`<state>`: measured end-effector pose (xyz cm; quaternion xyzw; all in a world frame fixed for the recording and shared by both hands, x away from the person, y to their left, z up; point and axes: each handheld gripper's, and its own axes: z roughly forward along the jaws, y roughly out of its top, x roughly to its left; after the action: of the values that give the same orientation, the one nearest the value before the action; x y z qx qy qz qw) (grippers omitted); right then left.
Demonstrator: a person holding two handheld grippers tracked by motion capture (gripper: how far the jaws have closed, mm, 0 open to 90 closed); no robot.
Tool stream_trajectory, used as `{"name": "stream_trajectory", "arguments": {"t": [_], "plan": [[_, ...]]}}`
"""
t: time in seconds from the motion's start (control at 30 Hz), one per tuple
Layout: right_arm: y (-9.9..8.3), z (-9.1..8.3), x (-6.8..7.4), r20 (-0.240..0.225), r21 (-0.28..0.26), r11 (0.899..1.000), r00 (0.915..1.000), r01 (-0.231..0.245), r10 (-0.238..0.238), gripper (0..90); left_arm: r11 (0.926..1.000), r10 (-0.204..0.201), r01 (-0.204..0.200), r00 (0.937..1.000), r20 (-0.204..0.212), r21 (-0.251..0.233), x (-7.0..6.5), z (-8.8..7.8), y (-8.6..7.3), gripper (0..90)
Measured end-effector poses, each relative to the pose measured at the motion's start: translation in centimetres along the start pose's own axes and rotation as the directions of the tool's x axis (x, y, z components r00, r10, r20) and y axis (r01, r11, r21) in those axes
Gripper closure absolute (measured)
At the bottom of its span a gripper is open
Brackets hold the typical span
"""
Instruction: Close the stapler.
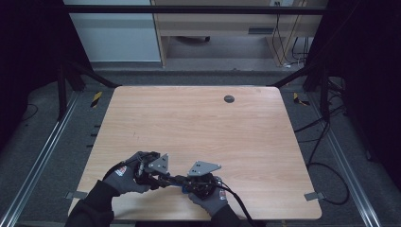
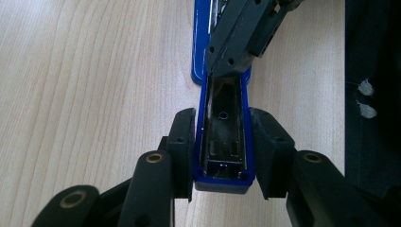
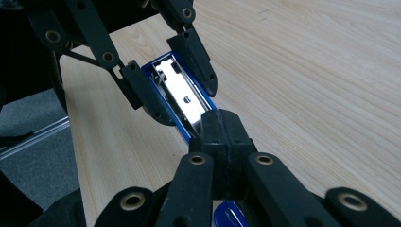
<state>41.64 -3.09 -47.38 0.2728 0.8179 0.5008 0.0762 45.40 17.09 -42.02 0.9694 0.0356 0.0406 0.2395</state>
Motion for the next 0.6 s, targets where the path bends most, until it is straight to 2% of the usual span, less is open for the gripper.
{"name": "stream_trajectory", "arguments": {"t": [0.43,0.6], "plan": [[-0.12,0.06,-0.26,0.005,0.000,1.000,1.0000,-0.007,0.007,90.0,0.9998,-0.007,0.007,0.9999,-0.011,-0.020,-0.03,-0.07,-0.07,62.5],[-0.09,0.01,-0.33,0.007,-0.002,1.000,0.9999,-0.010,0.010,90.0,0.9979,-0.015,0.014,0.9997,-0.017,-0.063,-0.12,-0.54,0.00,62.4]]}}
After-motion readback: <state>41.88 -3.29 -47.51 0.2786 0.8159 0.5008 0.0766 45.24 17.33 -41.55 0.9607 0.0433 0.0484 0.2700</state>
